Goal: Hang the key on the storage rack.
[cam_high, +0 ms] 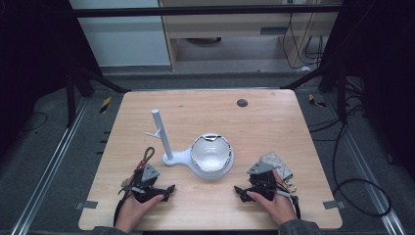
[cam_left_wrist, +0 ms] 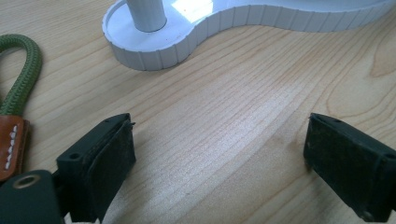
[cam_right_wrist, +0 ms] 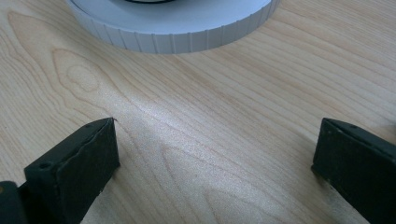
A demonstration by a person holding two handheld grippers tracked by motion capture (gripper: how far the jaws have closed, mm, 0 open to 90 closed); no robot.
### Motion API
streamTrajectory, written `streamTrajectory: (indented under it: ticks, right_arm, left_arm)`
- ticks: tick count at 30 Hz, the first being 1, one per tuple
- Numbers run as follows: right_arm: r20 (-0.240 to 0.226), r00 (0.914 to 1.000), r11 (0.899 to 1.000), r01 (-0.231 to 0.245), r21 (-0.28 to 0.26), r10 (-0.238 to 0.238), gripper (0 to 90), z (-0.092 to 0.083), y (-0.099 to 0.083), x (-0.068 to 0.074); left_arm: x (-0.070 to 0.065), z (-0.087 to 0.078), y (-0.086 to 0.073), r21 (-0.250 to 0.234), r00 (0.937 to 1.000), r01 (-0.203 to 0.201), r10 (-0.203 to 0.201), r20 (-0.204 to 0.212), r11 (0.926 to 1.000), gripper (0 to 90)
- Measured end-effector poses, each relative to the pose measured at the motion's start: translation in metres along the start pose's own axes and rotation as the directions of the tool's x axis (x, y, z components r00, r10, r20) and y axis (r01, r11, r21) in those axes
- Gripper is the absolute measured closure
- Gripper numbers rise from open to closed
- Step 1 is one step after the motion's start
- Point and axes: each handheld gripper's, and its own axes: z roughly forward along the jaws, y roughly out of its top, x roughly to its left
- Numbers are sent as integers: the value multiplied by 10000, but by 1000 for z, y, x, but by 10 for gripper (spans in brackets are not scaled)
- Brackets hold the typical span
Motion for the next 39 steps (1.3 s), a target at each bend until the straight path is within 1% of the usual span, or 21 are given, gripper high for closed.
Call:
streamTrajectory:
  ticks: [10, 11, 12, 13, 14, 15, 17, 18, 19, 20, 21, 22, 23, 24, 25, 26, 27, 30, 34, 37, 39]
  right_arm:
    - [18, 10000, 10000, -97, -10, 97, 2, 0, 0, 1]
    - [33, 10000, 10000, -86, -10, 87, 2, 0, 0, 1]
    - [18, 10000, 10000, -97, -11, 97, 2, 0, 0, 1]
    - [30, 10000, 10000, -91, -5, 91, 2, 0, 0, 1]
    - [30, 10000, 10000, -91, -5, 91, 2, 0, 0, 1]
    - [65, 9999, 9999, -127, 6, 127, 2, 0, 1, 1]
    - [88, 9999, 9999, -123, 5, 123, 2, 0, 1, 1]
    - [85, 9999, 9999, -110, -13, 110, 2, 1, 0, 1]
    - [88, 9999, 9999, -112, 2, 111, 2, 0, 0, 1]
    - [81, 9999, 9999, -131, 7, 131, 2, 0, 1, 1]
    - [81, 9999, 9999, -131, 7, 131, 2, 0, 1, 1]
    - [109, 9998, 9999, -163, 5, 163, 2, 0, 0, 1]
    - [119, 9998, 9998, -174, 7, 174, 2, 0, 0, 1]
    - [130, 9996, 9997, -240, 10, 240, 2, 0, 0, 2]
    - [148, 9996, 9997, -241, 3, 241, 3, 0, 0, 2]
    - [148, 9996, 9997, -241, 3, 241, 3, 0, 0, 2]
    - [170, 9995, 9996, -272, 2, 272, 3, 0, 0, 2]
    - [222, 9992, 9995, -324, 16, 324, 3, -1, -1, 3]
    - [288, 9990, 9994, -348, 7, 347, 4, -2, -2, 5]
    - [288, 9990, 9994, -338, 4, 338, 3, -2, -2, 5]
    - [291, 9990, 9995, -326, 10, 326, 3, -2, -2, 5]
  left_arm:
    - [0, -2, -1, 106, 10000, -30, 30, -9, 9999, 58]
    - [0, -3, -1, 144, 10000, -45, 45, -18, 9999, 57]
    - [0, -6, -1, 128, 9998, -173, 174, -39, 9998, 60]
    - [1, -12, 0, -182, 9999, -108, 108, 35, 9998, 78]
    - [1, -12, 0, -182, 9999, -108, 108, 35, 9998, 101]
    - [5, -21, 3, -769, 9998, 181, -175, 88, 9969, 112]
    - [12, -29, 5, -946, 9988, 489, -484, 78, 9943, 114]
    - [12, -29, 5, -946, 9988, 489, -484, 78, 9943, 123]
    - [20, -38, 10, -761, 9968, 794, -793, 53, 9939, 137]
    - [24, -43, 13, -659, 9967, 807, -811, -32, 9946, 147]
    - [24, -43, 13, -659, 9967, 807, -811, -32, 9946, 155]
    - [29, -49, 16, -449, 9971, 740, -748, -147, 9962, 158]
    - [38, -56, 21, -44, 9972, 677, -678, -320, 9977, 156]
    - [43, -59, 24, 188, 9976, 607, -600, -350, 9980, 153]
    - [47, -62, 26, 230, 9969, 662, -651, -437, 9975, 154]
    - [47, -62, 26, 230, 9969, 662, -651, -437, 9975, 155]
    - [57, -66, 28, 353, 9952, 719, -694, -696, 9968, 155]
    - [76, -68, 28, 614, 9906, 1104, -1048, -880, 9920, 134]
    - [95, -67, 26, 748, 9842, 1553, -1478, -976, 9850, 183]
    - [104, -63, 30, 1246, 9837, 1618, -1499, -997, 9789, 260]
    - [107, -58, 32, 1647, 9853, 1549, -1402, -971, 9741, 290]
